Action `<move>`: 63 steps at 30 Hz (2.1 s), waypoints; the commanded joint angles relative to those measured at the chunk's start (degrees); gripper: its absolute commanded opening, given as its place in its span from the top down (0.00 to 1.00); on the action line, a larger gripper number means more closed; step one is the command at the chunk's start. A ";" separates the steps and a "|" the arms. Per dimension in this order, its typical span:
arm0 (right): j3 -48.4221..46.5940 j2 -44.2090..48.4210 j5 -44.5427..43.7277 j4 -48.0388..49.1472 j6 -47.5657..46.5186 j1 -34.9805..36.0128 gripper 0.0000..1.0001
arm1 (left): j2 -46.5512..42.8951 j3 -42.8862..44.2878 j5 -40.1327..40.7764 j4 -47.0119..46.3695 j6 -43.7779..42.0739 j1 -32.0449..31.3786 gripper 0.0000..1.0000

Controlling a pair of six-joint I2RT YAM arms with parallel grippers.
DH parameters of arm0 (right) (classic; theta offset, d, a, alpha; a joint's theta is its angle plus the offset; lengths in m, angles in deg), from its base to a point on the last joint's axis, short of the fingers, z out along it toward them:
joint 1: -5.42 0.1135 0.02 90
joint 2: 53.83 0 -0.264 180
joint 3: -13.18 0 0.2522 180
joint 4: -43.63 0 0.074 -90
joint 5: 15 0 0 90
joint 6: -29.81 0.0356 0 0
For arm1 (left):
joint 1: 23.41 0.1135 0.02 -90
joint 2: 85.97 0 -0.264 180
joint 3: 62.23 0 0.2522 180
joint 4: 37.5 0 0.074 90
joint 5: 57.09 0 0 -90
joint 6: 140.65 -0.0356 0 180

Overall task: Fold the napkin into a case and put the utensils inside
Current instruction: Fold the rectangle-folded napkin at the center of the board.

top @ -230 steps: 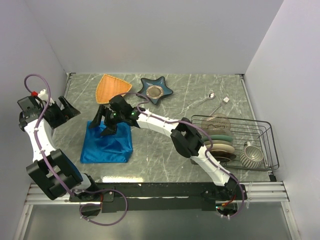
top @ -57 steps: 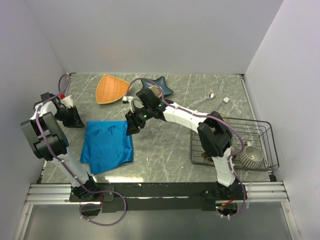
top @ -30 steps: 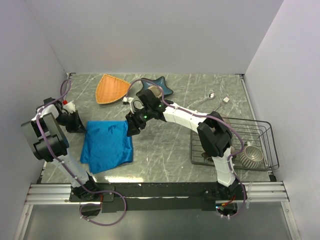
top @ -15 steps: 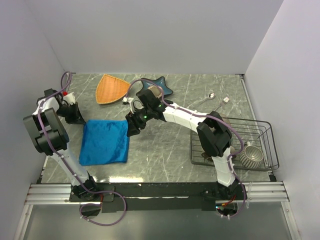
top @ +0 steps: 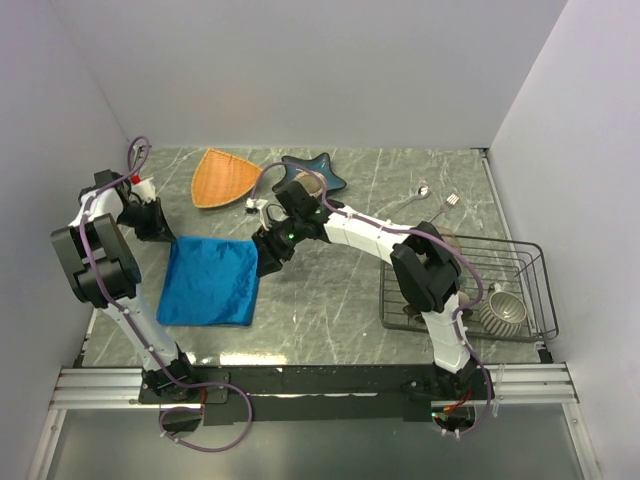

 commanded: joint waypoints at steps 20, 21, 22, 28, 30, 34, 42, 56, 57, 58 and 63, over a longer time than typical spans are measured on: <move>-18.06 -11.36 -5.16 2.46 9.90 -5.06 0.42 | 2.21 4.18 -1.24 -0.88 0.92 -3.33 0.99; -19.02 -11.80 -5.60 2.46 10.26 -5.15 0.42 | 2.38 4.19 -1.42 -1.14 1.18 -3.42 0.99; -19.20 -12.50 -5.95 2.99 10.35 -4.98 0.42 | 2.47 4.36 -1.59 -1.32 1.27 -3.51 0.98; -20.61 -14.70 -6.48 5.01 10.78 -4.89 0.36 | 2.82 4.54 -1.68 -1.59 1.27 -4.04 0.97; -21.40 -15.32 -6.39 5.71 10.96 -4.63 0.36 | 2.82 4.27 -1.68 -1.85 1.27 -4.13 0.97; -24.04 -17.95 -6.74 5.37 10.52 -4.27 0.36 | 3.08 4.36 -1.86 -1.94 1.53 -4.21 0.97; -26.67 -20.68 -8.06 5.01 8.50 -3.92 0.36 | 3.17 5.24 -2.12 -1.67 1.71 -4.65 0.97; -26.41 -21.30 -8.50 0.97 4.02 -3.57 0.59 | 2.82 5.85 -2.47 -2.20 2.41 -5.09 0.97; -26.59 -21.30 -8.85 0.71 3.85 -3.48 0.56 | 2.82 5.86 -2.56 -2.20 2.50 -5.27 0.97; -26.76 -21.56 -9.46 0.27 3.76 -3.57 0.52 | 2.73 5.77 -2.56 -2.29 2.59 -5.18 0.97; -27.47 -22.26 -10.17 -0.52 3.49 -3.66 0.45 | 2.56 5.50 -2.56 -2.46 2.85 -5.53 0.97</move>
